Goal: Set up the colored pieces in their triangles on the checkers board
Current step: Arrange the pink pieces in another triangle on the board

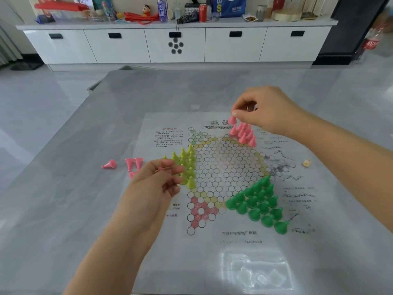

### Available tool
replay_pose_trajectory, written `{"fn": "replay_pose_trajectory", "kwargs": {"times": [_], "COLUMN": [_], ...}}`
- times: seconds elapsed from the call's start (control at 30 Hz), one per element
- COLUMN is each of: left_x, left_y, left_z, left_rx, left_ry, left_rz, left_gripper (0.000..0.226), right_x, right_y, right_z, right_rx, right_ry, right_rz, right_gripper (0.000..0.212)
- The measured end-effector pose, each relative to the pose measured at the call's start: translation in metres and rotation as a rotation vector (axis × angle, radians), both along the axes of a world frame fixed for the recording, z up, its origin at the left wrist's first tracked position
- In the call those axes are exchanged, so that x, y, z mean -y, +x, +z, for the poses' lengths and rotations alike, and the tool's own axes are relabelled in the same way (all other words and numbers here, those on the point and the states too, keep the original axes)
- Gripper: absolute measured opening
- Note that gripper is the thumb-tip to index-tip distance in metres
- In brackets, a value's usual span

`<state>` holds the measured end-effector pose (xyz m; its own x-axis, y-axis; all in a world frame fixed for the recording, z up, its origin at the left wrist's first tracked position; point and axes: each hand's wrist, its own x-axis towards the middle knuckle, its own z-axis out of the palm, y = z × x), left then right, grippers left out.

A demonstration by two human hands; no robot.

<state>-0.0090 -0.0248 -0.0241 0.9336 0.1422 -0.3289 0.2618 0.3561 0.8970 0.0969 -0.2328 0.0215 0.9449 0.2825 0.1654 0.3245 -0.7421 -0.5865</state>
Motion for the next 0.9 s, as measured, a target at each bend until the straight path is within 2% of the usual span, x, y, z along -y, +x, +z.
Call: {"fn": "replay_pose_trajectory", "kwargs": {"times": [0.2, 0.37, 0.9], "left_x": [-0.001, -0.002, -0.004], "left_y": [0.000, 0.000, 0.001], "left_z": [-0.001, -0.002, -0.004], "left_rx": [0.082, 0.083, 0.096], "left_ry": [0.052, 0.146, 0.195], "left_rz": [-0.017, -0.007, -0.001], "left_gripper": [0.021, 0.024, 0.022], "right_x": [0.000, 0.001, 0.007], "right_y": [0.015, 0.019, 0.023], "right_z": [-0.032, -0.043, -0.052], "right_rx": [-0.165, -0.090, -0.080], "right_ry": [0.026, -0.054, -0.112], "right_rz": [-0.082, -0.079, -0.086], "right_gripper": [0.009, 0.010, 0.008]}}
